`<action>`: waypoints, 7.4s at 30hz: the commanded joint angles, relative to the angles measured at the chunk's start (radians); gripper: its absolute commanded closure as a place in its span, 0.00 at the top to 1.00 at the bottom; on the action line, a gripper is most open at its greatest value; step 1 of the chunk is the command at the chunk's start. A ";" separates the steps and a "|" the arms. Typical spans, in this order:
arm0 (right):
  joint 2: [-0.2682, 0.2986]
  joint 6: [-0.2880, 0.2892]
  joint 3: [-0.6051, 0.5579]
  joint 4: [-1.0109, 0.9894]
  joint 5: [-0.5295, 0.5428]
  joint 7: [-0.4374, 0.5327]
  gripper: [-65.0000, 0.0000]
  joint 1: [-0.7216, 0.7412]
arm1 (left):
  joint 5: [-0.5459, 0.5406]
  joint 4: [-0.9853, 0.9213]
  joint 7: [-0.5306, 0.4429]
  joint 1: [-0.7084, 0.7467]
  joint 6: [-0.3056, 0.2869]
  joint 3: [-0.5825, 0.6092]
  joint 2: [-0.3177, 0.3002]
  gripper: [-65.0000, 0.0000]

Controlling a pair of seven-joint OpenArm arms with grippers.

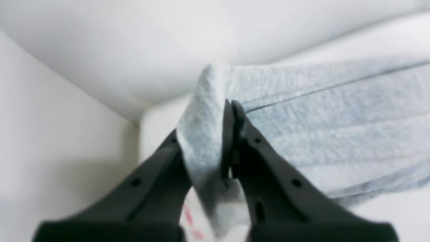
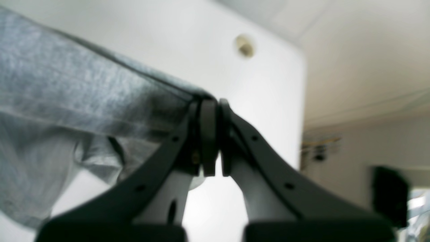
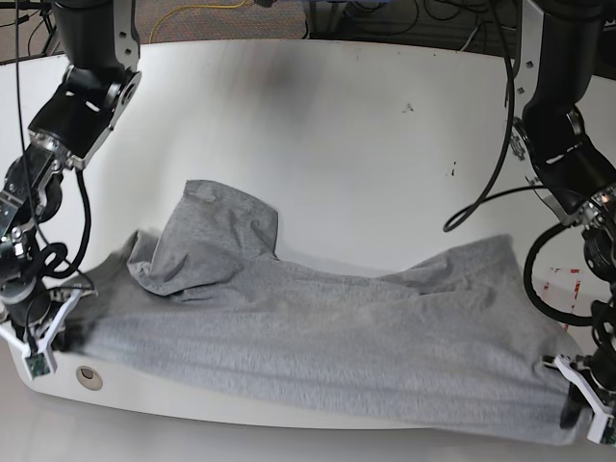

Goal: Fold the T-shirt properly
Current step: 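Lift the shirt with both grippers and swing it toward the robot, then lay the shirt flat on the table stretched between both grippers, then open the right gripper and move it along the shirt to regrasp, then move the left gripper along the shirt edge and grasp it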

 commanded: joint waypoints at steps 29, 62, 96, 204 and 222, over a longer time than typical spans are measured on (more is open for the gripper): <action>0.157 -0.009 -0.299 -0.072 -0.021 -0.062 0.01 0.656 | 0.014 -0.256 -0.022 -0.579 0.015 -0.006 -0.108 0.00; -0.024 -0.009 0.162 0.265 -0.014 -0.092 0.01 -0.289 | -0.221 0.273 0.109 0.392 0.011 -0.161 -0.078 0.00; -0.294 -0.009 0.319 0.267 -0.015 -0.040 0.01 -0.830 | -0.400 0.284 0.104 1.130 -0.016 -0.350 -0.084 0.00; -0.378 -0.009 0.250 -0.395 -0.021 0.061 0.79 -0.247 | -0.285 0.278 0.216 0.670 -0.016 -0.437 -0.079 0.57; -0.398 -0.009 0.227 -0.396 -0.023 0.101 0.08 -0.257 | -0.077 0.028 0.210 0.512 -0.016 -0.387 -0.084 0.58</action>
